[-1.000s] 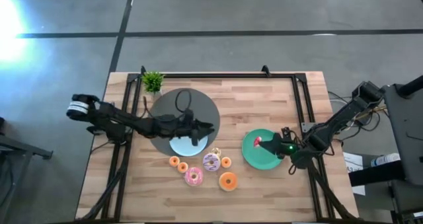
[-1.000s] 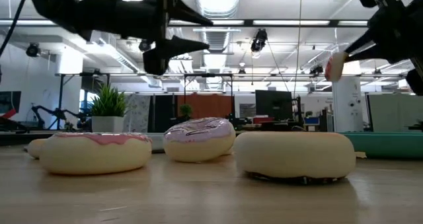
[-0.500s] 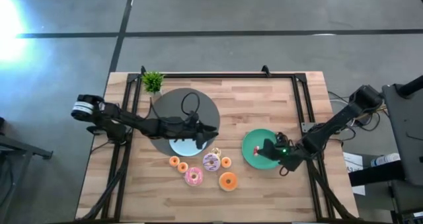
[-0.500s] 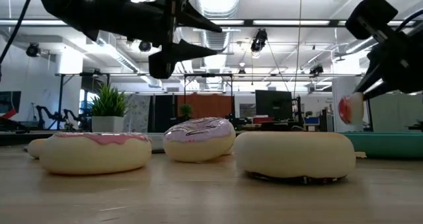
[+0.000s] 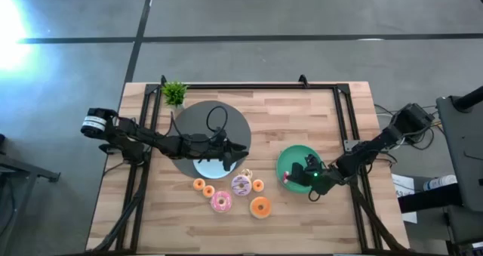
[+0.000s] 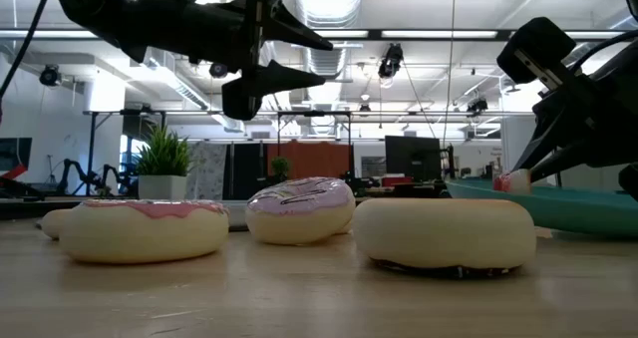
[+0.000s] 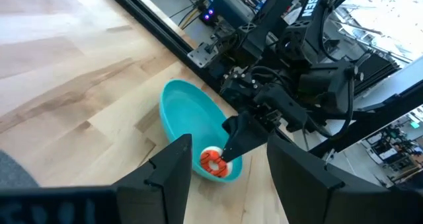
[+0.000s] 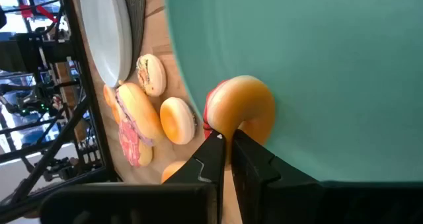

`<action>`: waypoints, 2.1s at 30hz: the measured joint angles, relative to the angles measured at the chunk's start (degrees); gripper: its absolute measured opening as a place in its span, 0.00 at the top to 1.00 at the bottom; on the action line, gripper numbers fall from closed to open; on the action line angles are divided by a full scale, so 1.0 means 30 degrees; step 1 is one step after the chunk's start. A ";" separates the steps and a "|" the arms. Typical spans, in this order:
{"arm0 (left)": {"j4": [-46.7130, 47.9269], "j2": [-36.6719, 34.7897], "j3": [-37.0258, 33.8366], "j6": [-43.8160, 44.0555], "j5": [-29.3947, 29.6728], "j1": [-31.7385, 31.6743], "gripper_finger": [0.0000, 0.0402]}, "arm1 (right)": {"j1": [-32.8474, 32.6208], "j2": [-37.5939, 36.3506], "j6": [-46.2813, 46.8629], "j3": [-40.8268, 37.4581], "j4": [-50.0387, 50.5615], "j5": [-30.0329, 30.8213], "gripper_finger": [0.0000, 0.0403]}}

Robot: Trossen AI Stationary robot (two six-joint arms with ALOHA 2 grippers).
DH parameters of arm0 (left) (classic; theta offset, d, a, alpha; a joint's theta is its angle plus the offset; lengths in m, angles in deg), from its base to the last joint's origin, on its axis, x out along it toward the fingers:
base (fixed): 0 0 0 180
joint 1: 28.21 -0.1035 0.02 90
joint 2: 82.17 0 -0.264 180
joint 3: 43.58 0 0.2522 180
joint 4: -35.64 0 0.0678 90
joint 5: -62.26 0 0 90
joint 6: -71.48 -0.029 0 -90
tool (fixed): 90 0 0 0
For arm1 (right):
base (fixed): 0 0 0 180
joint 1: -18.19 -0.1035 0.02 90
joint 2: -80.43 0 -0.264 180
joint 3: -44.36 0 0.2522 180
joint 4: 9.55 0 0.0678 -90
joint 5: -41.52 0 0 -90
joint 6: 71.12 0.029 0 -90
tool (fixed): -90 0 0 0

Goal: Pick & Place donuts
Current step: Put the small orange donut on the green plate, then put the small blue donut on the green plate

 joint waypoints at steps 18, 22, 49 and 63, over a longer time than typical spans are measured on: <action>0.0027 0.0000 -0.0078 0.0000 0.0000 0.0121 0.57 | 0.2667 -0.3174 -0.1979 0.0007 0.2562 -0.0521 0.97; 0.0020 -0.0004 -0.0078 0.0000 0.0000 0.0121 0.57 | 0.5196 -0.3008 -0.4152 -0.0022 0.3852 -0.4233 0.97; 0.0108 -0.0007 -0.0093 0.0123 0.0000 0.0223 0.57 | 0.6986 -0.2086 -0.5207 0.0291 0.4814 -0.7343 0.79; 0.0180 -0.0007 -0.0114 -0.0020 0.0000 0.0245 0.57 | 0.6989 -0.2805 -0.6923 0.2663 1.2527 -0.8433 0.71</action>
